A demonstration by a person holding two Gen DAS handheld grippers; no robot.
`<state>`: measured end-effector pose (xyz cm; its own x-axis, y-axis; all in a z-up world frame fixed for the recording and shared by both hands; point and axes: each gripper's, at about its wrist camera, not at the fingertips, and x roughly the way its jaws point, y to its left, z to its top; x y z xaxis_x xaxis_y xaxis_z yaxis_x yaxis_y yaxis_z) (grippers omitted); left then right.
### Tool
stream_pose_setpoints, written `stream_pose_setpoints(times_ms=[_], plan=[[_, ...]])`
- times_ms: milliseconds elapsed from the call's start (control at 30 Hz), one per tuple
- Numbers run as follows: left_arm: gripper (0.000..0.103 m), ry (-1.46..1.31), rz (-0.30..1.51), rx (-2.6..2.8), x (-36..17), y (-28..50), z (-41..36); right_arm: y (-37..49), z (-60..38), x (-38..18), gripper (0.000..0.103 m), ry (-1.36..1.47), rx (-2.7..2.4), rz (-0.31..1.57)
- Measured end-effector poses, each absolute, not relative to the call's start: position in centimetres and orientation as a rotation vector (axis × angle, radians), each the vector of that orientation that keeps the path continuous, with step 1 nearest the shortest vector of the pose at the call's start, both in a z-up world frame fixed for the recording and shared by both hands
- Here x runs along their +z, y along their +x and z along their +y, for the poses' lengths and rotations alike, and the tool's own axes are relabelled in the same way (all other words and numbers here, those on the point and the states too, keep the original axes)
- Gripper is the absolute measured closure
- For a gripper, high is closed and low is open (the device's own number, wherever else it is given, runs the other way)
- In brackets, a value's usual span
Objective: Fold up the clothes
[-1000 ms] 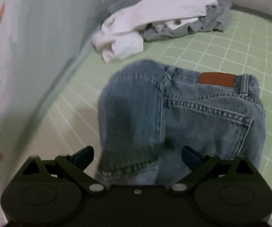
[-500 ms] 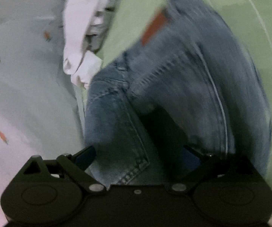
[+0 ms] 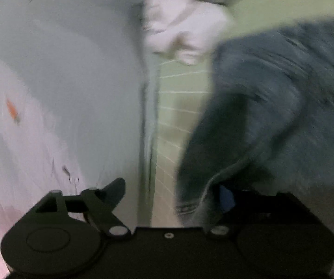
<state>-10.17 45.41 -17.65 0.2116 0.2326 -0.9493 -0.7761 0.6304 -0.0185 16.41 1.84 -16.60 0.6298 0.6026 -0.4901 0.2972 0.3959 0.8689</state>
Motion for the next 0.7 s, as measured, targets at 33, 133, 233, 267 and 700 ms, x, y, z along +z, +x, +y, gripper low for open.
stream_pose_setpoints(times_ms=[33,133,233,267,700], plan=[[0.043,-0.568,1.155,0.757,-17.8,-10.2,45.4,16.6,2.4,-16.0,0.016,1.132,0.245,0.913],[0.042,-0.569,1.156,0.765,-17.9,-10.1,45.5,16.0,2.9,-15.5,0.016,0.997,0.266,0.908],[0.041,-0.583,1.156,0.770,-17.7,-10.0,45.8,14.8,1.9,-15.9,0.016,0.936,0.193,0.936],[0.041,-0.590,1.156,0.771,-17.6,-9.9,45.9,14.4,1.4,-16.0,0.016,0.913,0.163,0.944],[0.025,-0.625,1.037,0.865,-15.9,-6.4,51.3,14.2,2.4,-14.9,0.015,0.683,0.091,0.952]])
